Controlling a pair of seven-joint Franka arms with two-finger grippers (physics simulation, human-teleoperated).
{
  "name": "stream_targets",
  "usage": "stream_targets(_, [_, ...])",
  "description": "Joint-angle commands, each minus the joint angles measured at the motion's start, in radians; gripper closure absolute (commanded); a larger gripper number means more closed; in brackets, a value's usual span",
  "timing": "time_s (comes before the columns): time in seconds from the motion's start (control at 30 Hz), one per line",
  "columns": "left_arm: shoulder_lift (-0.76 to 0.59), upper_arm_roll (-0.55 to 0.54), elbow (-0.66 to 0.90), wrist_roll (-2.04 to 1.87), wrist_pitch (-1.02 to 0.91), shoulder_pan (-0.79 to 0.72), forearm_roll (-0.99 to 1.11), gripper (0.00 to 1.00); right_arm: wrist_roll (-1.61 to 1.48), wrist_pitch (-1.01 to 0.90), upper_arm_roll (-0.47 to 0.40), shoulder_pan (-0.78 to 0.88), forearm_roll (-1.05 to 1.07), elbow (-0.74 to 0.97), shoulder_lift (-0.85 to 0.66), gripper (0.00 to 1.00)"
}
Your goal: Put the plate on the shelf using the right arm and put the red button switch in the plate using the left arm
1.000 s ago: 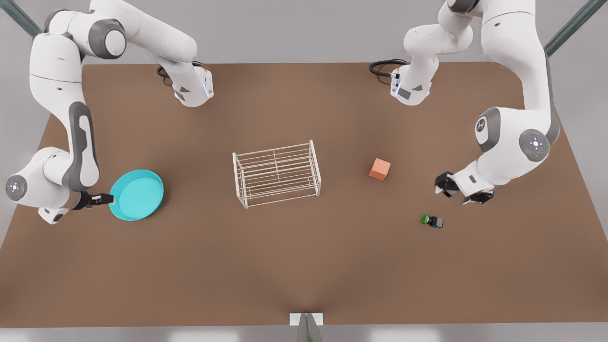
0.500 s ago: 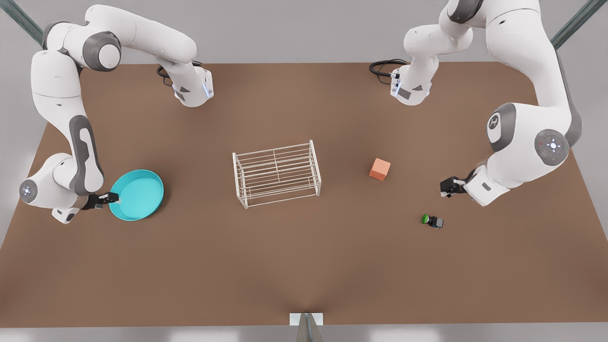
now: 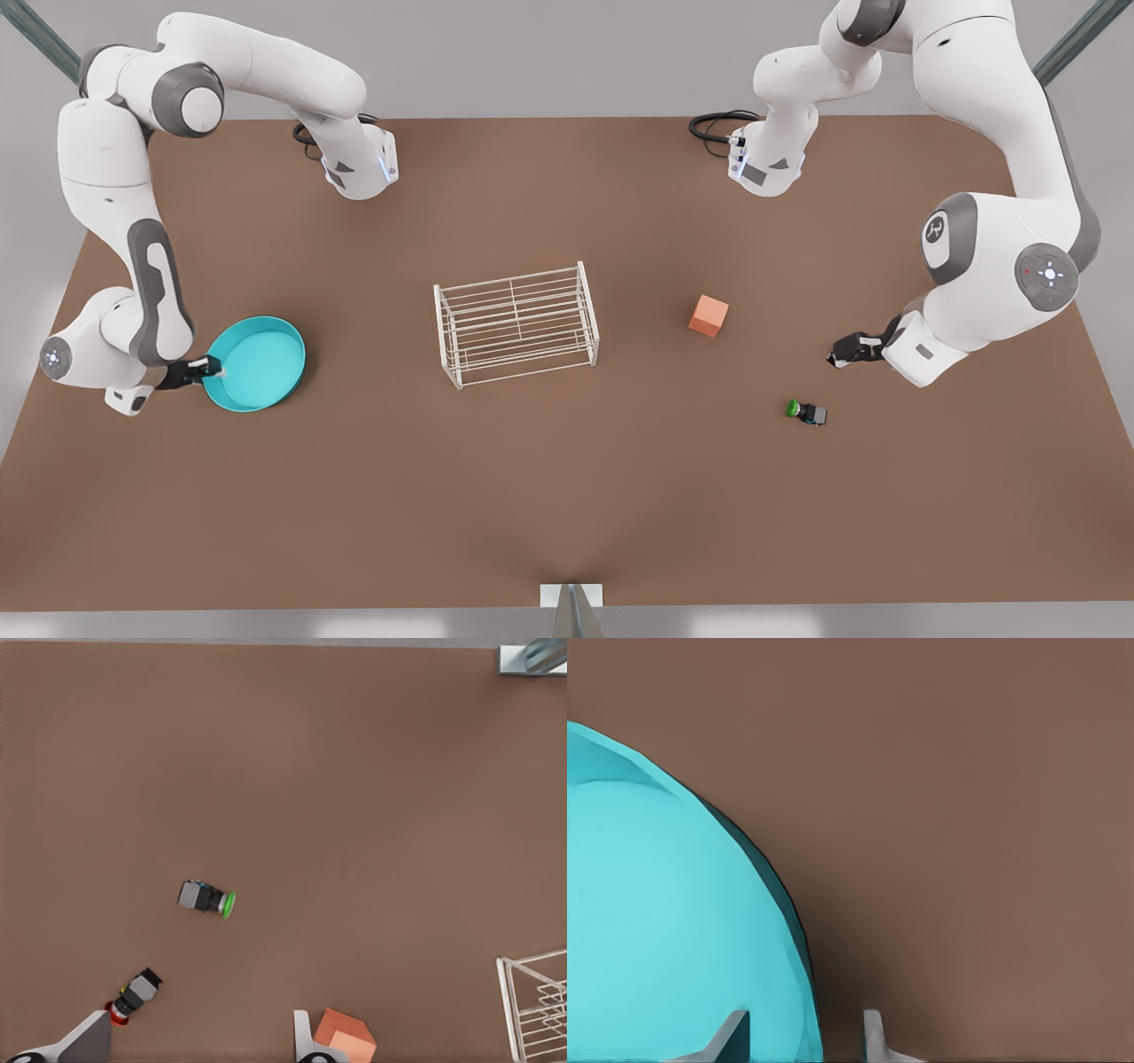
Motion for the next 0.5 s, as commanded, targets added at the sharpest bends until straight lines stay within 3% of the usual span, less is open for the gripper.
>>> stream_targets(0.0, [-0.001,0.001,-0.001,-0.023,-0.002,0.001,0.001,0.0,-0.087,-0.055,0.015,-0.024,0.016,0.003,-0.001,0.41])
stream_targets(0.17, [-0.004,0.001,-0.007,-0.023,-0.017,0.001,0.001,0.0,-0.112,-0.078,0.035,-0.055,0.074,0.006,0.002,0.44])
stream_targets(0.37, [-0.003,0.003,-0.003,-0.023,-0.017,0.004,0.002,0.0,-0.119,-0.084,0.036,-0.052,0.074,0.008,0.004,0.63])
stream_targets(0.47, [-0.003,0.003,-0.003,-0.023,-0.017,0.004,0.002,0.0,-0.122,-0.082,0.036,-0.052,0.074,0.016,0.005,0.64])
